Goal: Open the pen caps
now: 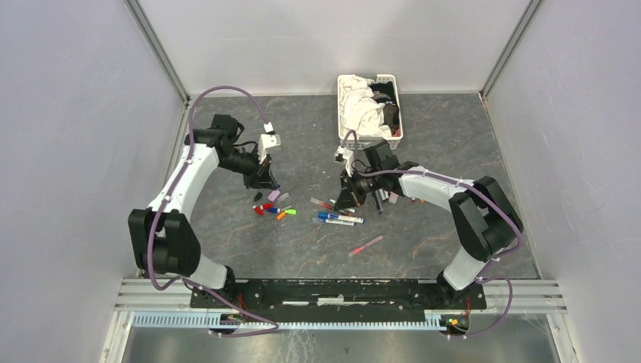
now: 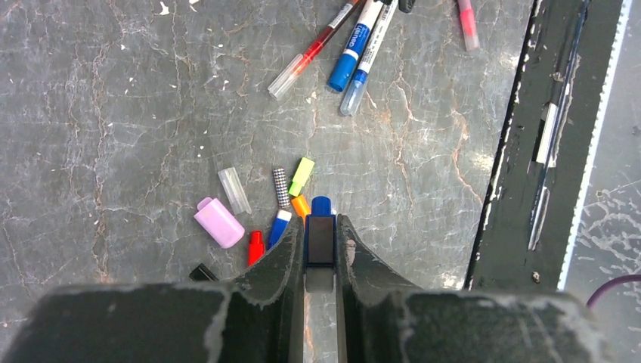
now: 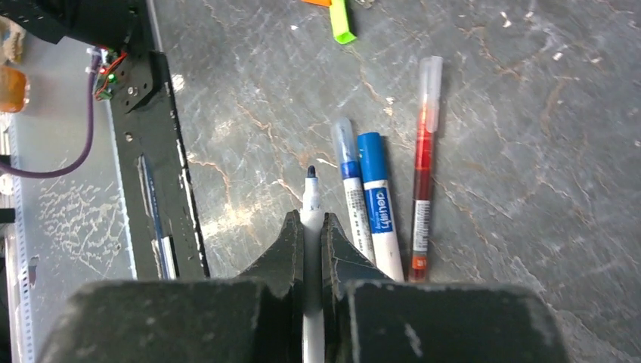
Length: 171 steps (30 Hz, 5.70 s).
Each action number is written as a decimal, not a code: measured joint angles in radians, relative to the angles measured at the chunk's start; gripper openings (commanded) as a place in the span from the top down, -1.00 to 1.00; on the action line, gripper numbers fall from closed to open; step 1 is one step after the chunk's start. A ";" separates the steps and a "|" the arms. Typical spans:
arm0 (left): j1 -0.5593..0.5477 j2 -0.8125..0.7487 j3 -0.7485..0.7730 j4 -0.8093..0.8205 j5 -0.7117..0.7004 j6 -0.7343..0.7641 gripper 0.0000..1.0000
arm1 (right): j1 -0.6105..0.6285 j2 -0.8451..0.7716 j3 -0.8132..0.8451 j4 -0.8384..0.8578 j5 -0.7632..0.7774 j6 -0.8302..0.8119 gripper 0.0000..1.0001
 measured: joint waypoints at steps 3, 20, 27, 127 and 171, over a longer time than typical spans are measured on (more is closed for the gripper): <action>-0.009 0.000 -0.009 0.028 -0.010 -0.002 0.96 | -0.013 -0.003 -0.004 0.000 0.043 0.010 1.00; -0.133 0.141 -0.224 0.518 -0.217 -0.264 0.68 | -0.144 -0.169 -0.223 0.184 0.782 0.217 1.00; -0.145 0.182 -0.252 0.613 -0.293 -0.298 0.35 | -0.152 -0.154 -0.227 0.217 0.890 0.243 0.95; 0.027 -0.099 -0.022 0.162 -0.105 -0.417 -1.00 | 0.168 0.122 -0.020 0.197 0.699 -0.042 0.24; -0.204 0.053 -0.040 0.060 0.060 -0.236 -0.10 | 0.142 -0.015 0.194 -0.065 -0.032 -0.061 1.00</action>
